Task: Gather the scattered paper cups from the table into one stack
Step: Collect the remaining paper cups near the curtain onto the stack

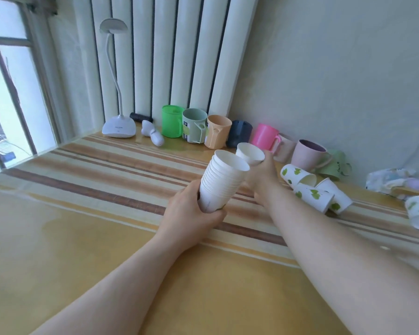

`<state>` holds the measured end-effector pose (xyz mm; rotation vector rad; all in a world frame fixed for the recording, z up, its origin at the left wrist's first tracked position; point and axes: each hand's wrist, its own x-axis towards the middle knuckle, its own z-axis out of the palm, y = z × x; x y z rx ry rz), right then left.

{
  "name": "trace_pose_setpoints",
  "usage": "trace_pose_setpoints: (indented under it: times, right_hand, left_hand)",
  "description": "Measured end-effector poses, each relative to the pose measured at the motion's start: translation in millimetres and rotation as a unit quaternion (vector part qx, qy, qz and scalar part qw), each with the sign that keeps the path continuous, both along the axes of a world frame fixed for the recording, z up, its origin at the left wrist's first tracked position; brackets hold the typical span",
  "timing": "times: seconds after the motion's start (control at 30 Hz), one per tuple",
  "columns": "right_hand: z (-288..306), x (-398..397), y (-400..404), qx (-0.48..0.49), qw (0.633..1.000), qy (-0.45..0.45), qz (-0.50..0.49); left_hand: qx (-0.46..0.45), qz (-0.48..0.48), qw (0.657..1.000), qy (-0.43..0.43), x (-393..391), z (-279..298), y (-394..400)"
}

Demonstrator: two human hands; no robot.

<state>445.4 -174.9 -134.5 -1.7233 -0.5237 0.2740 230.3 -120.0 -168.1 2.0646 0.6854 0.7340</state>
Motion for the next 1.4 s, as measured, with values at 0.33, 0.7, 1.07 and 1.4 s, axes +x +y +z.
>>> trace_pose_setpoints:
  times: [0.33, 0.7, 1.07, 1.4]
  right_hand:
    - [74, -57, -72, 0.213, 0.956, 0.174, 0.1]
    - [34, -111, -142, -0.01, 0.974, 0.077, 0.211]
    - [-14, -134, -240, -0.12, 0.978, -0.052, 0.162]
    - [-21, -119, -297, 0.01, 0.997, -0.012, 0.079]
  left_hand:
    - [0.051, -0.052, 0.997, 0.025, -6, 3, -7]
    - [0.08, -0.135, 0.987, 0.042, -24, 7, -17]
    - [0.095, -0.328, 0.936, 0.081, -28, 14, -96]
    - [0.152, -0.39, 0.884, 0.21, -13, 39, -145]
